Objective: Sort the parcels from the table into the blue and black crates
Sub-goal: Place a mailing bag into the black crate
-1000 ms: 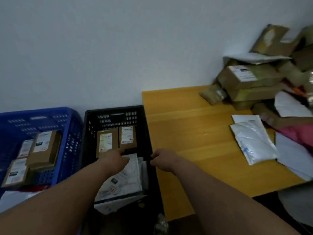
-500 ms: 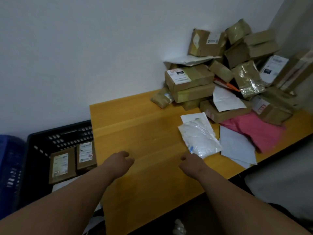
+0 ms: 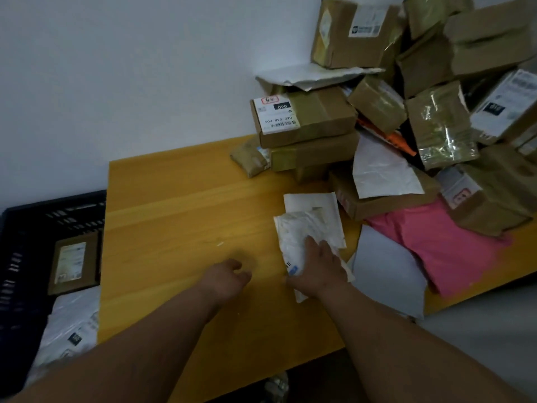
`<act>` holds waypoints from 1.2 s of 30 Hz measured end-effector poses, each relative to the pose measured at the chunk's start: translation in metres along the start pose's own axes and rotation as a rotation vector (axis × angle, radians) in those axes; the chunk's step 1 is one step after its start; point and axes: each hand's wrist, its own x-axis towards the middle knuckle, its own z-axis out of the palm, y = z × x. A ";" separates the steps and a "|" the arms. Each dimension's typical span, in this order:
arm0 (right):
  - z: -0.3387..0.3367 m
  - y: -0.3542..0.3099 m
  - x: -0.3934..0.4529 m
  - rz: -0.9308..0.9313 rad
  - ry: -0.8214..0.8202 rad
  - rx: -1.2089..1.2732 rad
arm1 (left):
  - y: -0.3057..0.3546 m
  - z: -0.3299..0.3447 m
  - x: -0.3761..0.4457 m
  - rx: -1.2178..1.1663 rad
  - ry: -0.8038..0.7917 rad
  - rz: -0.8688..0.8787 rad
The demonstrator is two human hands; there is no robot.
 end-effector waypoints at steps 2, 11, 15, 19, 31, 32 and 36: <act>0.008 0.001 0.002 0.013 0.021 -0.042 | -0.003 0.003 0.005 -0.026 0.009 -0.027; -0.019 -0.014 0.008 -0.064 0.155 0.713 | -0.008 0.000 0.013 -0.268 0.023 -0.064; -0.042 -0.031 -0.007 0.017 -0.232 1.441 | -0.003 -0.008 0.007 -0.454 -0.009 -0.044; -0.046 -0.039 -0.028 -0.015 -0.535 1.713 | 0.002 -0.023 -0.002 -0.792 -0.185 -0.022; -0.029 -0.108 -0.080 -0.213 -0.567 1.497 | -0.054 -0.098 -0.048 -1.012 -0.107 0.148; -0.025 -0.115 -0.083 -0.216 -0.561 1.483 | -0.060 -0.104 -0.052 -1.013 -0.109 0.155; -0.014 -0.138 -0.093 -0.212 -0.538 1.415 | -0.084 -0.134 -0.066 -1.015 -0.053 0.232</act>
